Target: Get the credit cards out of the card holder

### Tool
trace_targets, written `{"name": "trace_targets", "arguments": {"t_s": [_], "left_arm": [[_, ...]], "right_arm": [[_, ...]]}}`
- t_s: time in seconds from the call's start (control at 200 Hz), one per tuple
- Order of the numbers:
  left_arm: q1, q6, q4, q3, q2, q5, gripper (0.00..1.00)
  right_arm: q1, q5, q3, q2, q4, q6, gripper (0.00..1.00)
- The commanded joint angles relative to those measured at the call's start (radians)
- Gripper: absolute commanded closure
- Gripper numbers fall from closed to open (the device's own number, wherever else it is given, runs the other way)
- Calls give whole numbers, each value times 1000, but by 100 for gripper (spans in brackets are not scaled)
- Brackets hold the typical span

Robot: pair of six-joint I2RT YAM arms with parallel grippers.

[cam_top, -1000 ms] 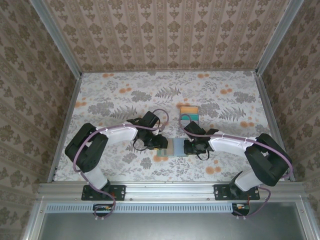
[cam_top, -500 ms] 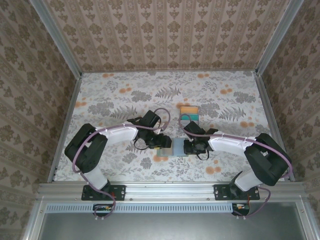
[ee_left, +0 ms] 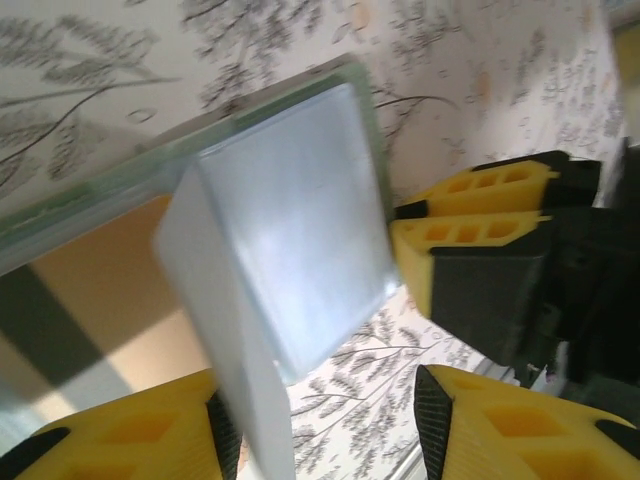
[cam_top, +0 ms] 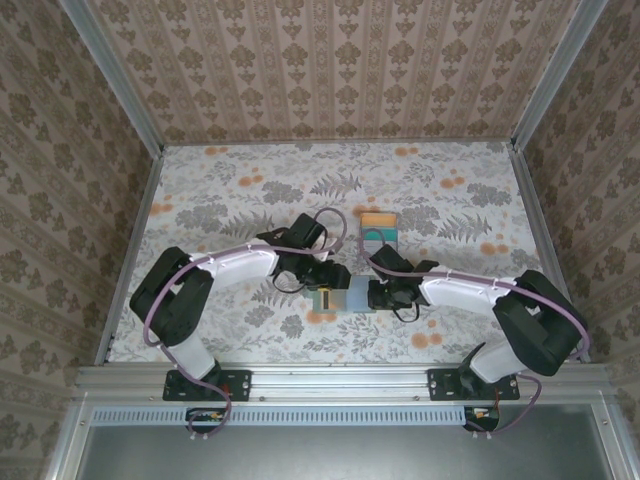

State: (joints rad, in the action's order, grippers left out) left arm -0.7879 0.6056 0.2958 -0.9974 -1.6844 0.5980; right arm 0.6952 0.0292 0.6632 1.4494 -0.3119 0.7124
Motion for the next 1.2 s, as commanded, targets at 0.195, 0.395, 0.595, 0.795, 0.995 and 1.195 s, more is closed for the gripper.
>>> {"name": "trace_targets", "arguments": {"t_s": [0.195, 0.395, 0.595, 0.795, 0.995, 1.195], "left_arm": [[-37, -45, 10, -92, -59, 69, 55], [-19, -40, 15, -51, -15, 53, 58], [29, -16, -4, 44, 68, -7, 62], [72, -18, 17, 120, 81, -59, 83], [86, -20, 15, 151, 60, -81, 90], [86, -12, 7, 164, 38, -93, 93]], "right_arm": [[-26, -89, -73, -196, 23, 41, 78], [-28, -54, -45, -198, 25, 28, 78], [-27, 6, 1, -166, 52, 9, 78], [-3, 101, 68, -83, 119, 33, 78], [16, 201, 109, 33, 219, 94, 80], [19, 243, 138, 108, 228, 113, 83]]}}
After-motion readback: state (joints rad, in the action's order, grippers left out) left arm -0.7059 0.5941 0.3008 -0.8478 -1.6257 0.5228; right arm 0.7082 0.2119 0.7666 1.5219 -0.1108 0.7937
